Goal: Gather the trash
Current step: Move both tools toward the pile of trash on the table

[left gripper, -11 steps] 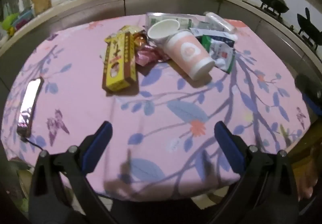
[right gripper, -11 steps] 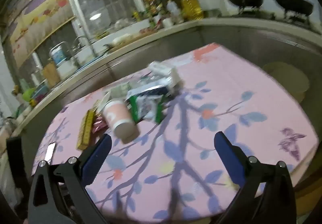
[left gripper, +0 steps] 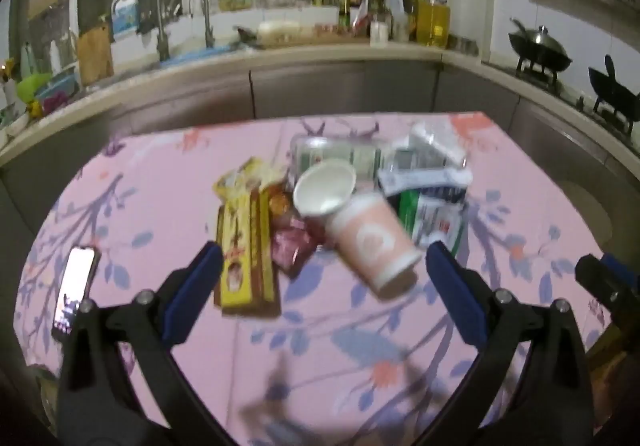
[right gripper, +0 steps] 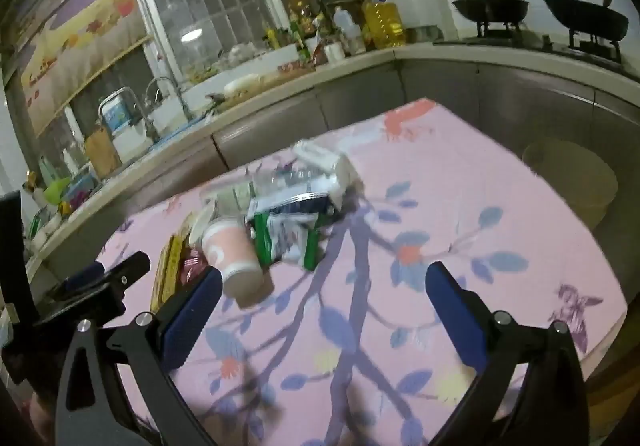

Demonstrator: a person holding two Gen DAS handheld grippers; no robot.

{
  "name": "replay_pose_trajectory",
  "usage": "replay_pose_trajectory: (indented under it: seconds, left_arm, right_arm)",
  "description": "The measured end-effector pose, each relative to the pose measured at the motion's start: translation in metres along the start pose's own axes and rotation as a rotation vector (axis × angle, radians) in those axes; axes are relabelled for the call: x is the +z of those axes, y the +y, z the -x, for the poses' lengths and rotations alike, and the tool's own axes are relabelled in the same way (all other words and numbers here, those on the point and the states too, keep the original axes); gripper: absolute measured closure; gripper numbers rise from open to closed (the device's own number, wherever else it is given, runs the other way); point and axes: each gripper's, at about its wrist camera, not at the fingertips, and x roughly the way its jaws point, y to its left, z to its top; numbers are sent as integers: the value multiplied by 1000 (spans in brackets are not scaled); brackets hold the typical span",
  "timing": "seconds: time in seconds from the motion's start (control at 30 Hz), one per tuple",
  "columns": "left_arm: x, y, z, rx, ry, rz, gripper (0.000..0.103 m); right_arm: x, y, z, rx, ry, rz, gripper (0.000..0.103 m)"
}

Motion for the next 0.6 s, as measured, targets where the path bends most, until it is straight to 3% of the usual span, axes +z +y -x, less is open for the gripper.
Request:
replay_pose_trajectory:
  seconds: [0.17,0.6]
  left_arm:
    - [4,-2,8,15,-57,25,6]
    - [-2,2,14,47,-79,30,6]
  right_arm:
    - [-10,15,36,16,-68,-39,5]
    - [-32,27,28,37,7,-13,5]
